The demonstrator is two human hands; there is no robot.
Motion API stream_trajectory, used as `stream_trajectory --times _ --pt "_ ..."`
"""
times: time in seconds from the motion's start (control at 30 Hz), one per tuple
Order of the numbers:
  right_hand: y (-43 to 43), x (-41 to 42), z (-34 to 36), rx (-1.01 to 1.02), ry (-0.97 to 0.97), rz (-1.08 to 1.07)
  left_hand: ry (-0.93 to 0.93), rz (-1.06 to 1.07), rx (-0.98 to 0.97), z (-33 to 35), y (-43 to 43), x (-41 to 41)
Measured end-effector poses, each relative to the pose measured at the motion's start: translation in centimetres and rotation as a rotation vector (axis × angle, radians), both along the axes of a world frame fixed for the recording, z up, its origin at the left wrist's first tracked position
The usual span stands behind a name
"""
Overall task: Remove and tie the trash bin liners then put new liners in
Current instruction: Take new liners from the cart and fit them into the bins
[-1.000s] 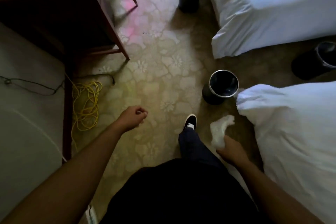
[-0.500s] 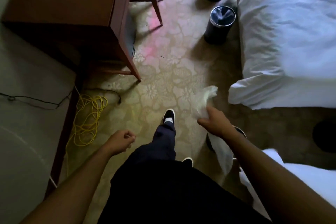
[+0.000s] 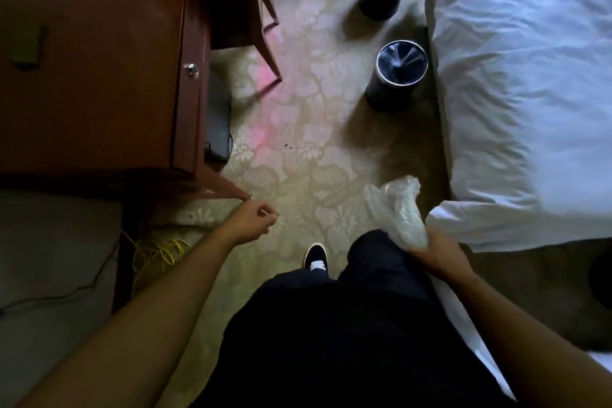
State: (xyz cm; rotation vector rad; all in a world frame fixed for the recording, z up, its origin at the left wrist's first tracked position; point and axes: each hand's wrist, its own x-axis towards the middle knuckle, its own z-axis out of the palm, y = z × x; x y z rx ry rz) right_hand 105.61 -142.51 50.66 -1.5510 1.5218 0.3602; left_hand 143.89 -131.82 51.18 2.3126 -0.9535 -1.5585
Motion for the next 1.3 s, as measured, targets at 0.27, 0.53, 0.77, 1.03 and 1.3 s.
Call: stream_trajectory --times 0.27,0.53,0.77,1.03,1.3 --pt "-15.3 1.3 -3.4 0.072 0.132 -0.140 -0.032 -0.039 -0.118 1.1 -24.1 2.8" --pt "-36.4 9.7 -2.1 0.051 0.010 0.035 -0.088 0.045 0.078 0.0 -36.1 7.3" --pt "-53.6 21.0 1.4 -0.071 -0.190 0.132 -0.101 0.195 0.184 -1.0 -41.5 12.9" --pt "-69.8 30.1 2.3 -0.095 -0.112 0.133 -0.091 0.143 0.146 -3.3 -55.7 22.8" --pt "-79.3 31.8 0.3 -0.004 0.075 -0.074 -0.035 -0.057 0.009 -1.1 -80.0 29.7"
